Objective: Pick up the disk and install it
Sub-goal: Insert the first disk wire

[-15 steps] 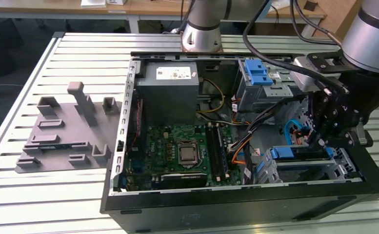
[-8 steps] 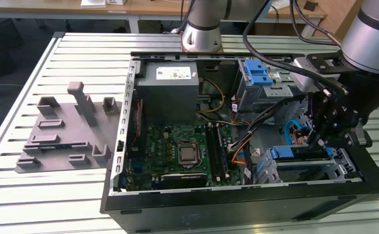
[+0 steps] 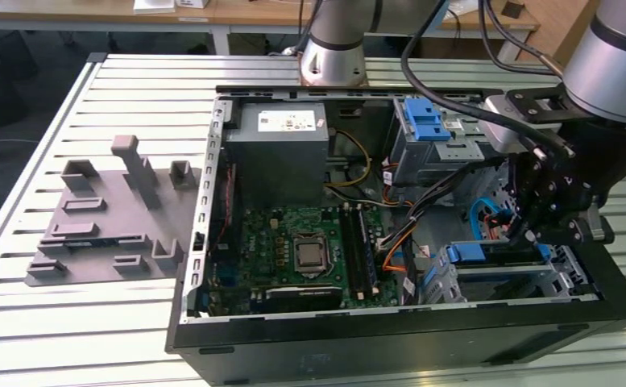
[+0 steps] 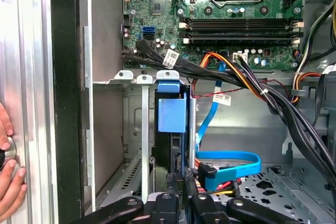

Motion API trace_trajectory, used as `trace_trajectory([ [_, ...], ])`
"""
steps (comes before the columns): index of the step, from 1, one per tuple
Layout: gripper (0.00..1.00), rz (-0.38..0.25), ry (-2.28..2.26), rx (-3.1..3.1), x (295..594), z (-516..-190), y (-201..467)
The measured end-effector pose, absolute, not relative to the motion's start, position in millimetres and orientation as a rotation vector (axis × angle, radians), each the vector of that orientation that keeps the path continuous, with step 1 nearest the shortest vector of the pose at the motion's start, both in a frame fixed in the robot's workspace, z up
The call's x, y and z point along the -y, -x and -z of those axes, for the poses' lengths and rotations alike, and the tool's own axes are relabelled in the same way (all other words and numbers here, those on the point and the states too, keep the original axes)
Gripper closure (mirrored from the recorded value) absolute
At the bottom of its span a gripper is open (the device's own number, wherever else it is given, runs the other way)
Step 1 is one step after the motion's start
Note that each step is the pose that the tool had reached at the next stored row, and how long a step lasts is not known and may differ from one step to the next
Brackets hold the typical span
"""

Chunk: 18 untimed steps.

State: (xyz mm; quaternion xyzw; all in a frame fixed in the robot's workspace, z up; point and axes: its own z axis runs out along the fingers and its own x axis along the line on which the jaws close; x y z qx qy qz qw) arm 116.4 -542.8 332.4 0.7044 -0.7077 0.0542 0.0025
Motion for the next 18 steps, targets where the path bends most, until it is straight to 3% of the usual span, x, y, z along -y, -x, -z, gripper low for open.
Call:
trace_trajectory([
  [18, 0.84, -0.167, -2.211, 2.221, 543.9, -329.8, -116.4],
])
